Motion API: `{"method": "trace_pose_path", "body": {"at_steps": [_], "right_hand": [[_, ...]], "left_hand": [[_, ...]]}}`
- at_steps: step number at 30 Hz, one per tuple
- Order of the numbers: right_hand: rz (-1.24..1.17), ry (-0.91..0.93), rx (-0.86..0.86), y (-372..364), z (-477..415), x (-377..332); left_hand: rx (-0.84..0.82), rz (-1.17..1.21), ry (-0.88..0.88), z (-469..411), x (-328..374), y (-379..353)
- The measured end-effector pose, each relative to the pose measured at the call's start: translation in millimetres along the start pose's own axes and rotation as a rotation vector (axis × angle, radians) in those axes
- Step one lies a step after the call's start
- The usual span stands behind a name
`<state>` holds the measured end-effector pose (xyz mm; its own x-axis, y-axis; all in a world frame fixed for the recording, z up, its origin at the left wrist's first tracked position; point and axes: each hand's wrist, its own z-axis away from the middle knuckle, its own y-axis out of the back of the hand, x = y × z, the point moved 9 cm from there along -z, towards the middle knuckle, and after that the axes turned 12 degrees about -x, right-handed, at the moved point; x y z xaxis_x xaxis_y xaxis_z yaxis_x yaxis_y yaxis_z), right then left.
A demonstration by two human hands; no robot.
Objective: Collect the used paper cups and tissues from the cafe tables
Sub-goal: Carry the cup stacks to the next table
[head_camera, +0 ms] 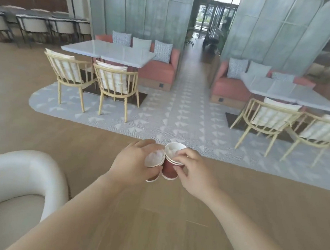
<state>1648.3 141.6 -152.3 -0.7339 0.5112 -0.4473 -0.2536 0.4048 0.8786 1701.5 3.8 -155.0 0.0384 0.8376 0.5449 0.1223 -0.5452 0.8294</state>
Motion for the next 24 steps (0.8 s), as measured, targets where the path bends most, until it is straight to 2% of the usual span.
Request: {"method": "trace_pose_path", "body": {"at_steps": [6, 10, 17, 24], "right_hand": [[0.004, -0.091, 0.038, 9.9, -20.4, 50.8], [0.017, -0.089, 0.03, -3.5, -65.1, 65.1], [-0.002, 0.002, -0.076, -62.1, -208.2, 69.5], [-0.072, 0.156, -0.188, -130.6, -395.3, 21.6]], "left_hand": [[-0.063, 0.02, -0.036, -65.5, -7.1, -28.4], [-0.065, 0.029, -0.044, -99.1, -40.5, -26.7], [0.012, 0.01, 0.028, -160.6, -158.3, 17.6], [0.109, -0.02, 0.24, -200.2, -312.8, 104.3]]}}
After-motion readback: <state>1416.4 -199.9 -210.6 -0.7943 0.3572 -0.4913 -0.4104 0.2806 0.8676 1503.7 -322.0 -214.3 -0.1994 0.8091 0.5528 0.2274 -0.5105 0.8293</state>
